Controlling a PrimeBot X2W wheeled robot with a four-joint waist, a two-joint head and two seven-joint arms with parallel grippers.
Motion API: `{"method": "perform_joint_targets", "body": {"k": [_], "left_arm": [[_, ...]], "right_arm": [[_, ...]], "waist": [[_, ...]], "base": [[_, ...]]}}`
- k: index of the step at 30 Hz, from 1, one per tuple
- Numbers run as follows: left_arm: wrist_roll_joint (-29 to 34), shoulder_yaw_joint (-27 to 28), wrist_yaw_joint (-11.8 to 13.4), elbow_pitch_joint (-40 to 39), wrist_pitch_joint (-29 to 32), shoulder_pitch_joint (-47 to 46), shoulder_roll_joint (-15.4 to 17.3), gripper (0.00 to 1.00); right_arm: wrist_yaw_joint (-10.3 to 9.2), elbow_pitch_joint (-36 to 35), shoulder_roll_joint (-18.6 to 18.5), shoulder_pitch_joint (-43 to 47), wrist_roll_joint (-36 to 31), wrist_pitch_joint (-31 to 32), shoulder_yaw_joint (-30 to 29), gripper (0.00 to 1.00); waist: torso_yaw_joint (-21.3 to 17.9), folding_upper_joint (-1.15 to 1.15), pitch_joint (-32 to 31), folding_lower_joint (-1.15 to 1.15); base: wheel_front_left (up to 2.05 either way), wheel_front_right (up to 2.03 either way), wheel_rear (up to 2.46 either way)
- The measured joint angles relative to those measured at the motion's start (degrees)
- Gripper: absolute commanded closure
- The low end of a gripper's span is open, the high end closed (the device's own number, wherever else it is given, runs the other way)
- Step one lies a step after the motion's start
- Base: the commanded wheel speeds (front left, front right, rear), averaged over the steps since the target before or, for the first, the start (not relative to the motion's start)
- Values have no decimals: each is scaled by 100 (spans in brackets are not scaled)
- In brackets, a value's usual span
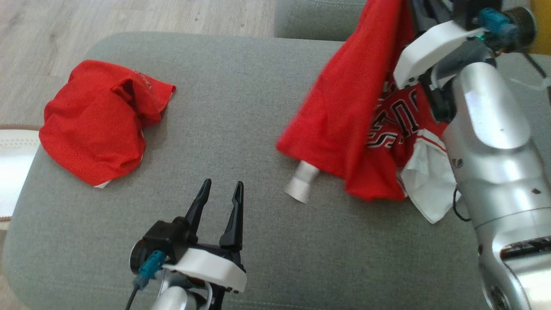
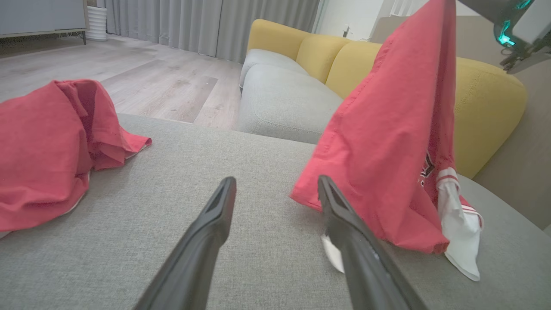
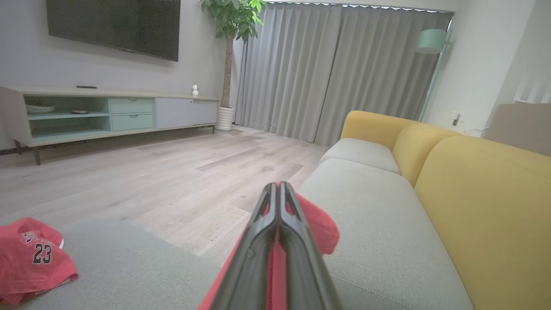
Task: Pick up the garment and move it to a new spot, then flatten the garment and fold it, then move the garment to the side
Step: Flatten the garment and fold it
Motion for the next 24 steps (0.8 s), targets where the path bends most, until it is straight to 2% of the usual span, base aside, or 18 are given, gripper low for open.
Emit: {"method": "perform_joint_targets", "body": {"k": [2, 4, 9, 13, 16, 22, 23, 24], "left_arm": [[0, -4, 0, 8, 0, 1, -1, 0], [0, -12, -1, 19, 0, 1, -1, 0], [0, -11, 0, 20, 0, 5, 0, 0], [0, -19, 0, 13, 0, 5, -1, 0], [0, -12, 22, 2, 0, 10, -1, 0], [1, 9, 57, -15, 0, 47, 0, 0], [1, 10, 57, -16, 0, 47, 0, 0], [1, 10, 57, -16, 0, 47, 0, 0]], "right_arm": [[0, 92, 5, -9, 89, 4, 375, 100], [0, 43, -4, 85, 680, 175, 1184, 100], [0, -637, 64, 745, 2124, 870, 3139, 100], [0, -1007, 64, 1166, 2728, 1361, 4284, 100], [0, -1035, 66, 1274, 2985, 1641, 4742, 100], [0, -923, 59, 1293, 3239, 1739, 4976, 100], [0, -932, 57, 1309, 3317, 1783, 5101, 88], [0, -957, 53, 1338, 3381, 1811, 5275, 51]], "waist": [[-6, 0, -28, 0], [4, 0, -61, 0], [-1, 0, -93, 0], [35, 0, -80, 0], [93, 0, -68, 0], [188, 0, -24, 0], [197, 0, -22, 0], [204, 0, -25, 0]], "base": [[0, 0, 0], [0, 0, 0], [0, 0, 0], [0, 0, 0], [0, 0, 0], [0, 0, 0], [0, 0, 0], [0, 0, 0]]}}
